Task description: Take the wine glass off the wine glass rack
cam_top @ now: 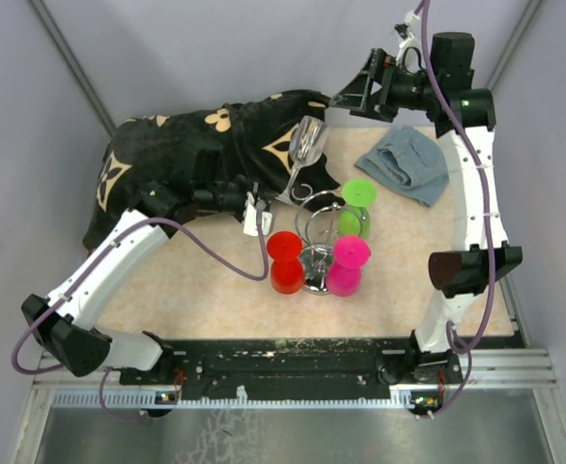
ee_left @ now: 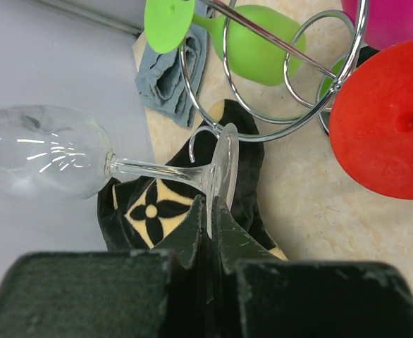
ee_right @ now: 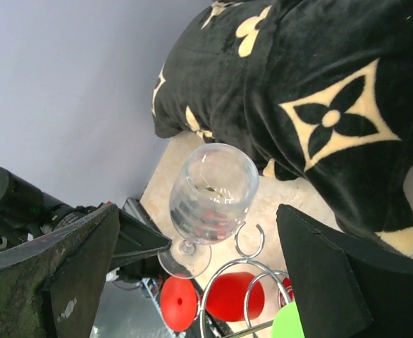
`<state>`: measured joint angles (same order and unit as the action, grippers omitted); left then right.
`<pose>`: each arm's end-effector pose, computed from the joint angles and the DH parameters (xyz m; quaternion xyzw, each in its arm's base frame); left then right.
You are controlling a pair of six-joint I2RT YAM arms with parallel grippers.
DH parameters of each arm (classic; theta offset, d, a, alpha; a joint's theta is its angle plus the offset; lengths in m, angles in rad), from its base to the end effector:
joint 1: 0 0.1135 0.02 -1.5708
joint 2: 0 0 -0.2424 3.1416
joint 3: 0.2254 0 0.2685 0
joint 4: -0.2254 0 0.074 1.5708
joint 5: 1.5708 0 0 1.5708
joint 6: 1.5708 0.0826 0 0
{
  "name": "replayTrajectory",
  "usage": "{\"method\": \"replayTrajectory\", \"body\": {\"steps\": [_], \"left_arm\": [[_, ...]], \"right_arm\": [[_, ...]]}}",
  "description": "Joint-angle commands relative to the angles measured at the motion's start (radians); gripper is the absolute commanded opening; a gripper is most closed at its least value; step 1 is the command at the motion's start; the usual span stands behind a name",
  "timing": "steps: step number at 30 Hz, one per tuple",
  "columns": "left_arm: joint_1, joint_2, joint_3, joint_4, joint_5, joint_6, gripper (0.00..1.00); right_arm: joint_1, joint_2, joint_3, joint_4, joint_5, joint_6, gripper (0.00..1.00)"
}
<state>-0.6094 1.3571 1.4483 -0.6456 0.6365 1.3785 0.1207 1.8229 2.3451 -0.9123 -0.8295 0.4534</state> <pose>0.2533 -0.2367 0.3601 0.7785 0.3249 -0.0800 0.5310 0.3872 0.1083 0.4814 -0.0953 0.7870 0.4653 0.3938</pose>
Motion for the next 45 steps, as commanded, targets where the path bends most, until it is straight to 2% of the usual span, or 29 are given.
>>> {"method": "replayTrajectory", "body": {"steps": [1, 16, 28, 31, 38, 39, 41, 45], "left_arm": [[-0.016, -0.027, 0.016, 0.001, 0.042, 0.075, 0.00], [-0.026, 0.000, 0.045, -0.023, 0.055, 0.169, 0.00], [-0.026, 0.021, 0.050, 0.004, 0.058, 0.213, 0.00], [-0.025, 0.022, 0.052, 0.012, 0.055, 0.219, 0.00], [-0.026, 0.019, 0.049, 0.049, 0.033, 0.223, 0.00], [-0.026, 0.017, 0.048, 0.056, 0.023, 0.225, 0.00], [-0.024, 0.016, 0.046, 0.066, 0.015, 0.226, 0.00], [-0.024, 0.017, 0.046, 0.090, -0.002, 0.225, 0.00]], "right_arm": [[0.043, -0.003, 0.049, -0.006, -0.035, -0.020, 0.93], [0.100, 0.003, 0.028, -0.040, -0.067, -0.052, 0.88], [0.157, -0.013, -0.032, -0.065, -0.088, -0.081, 0.79], [0.184, -0.015, -0.044, -0.079, -0.085, -0.094, 0.72], [0.200, -0.047, -0.109, -0.100, -0.098, -0.115, 0.44], [0.201, -0.060, -0.130, -0.105, -0.101, -0.121, 0.36], [0.203, -0.070, -0.146, -0.112, -0.101, -0.128, 0.29], [0.205, -0.086, -0.169, -0.124, -0.104, -0.134, 0.24]]}}
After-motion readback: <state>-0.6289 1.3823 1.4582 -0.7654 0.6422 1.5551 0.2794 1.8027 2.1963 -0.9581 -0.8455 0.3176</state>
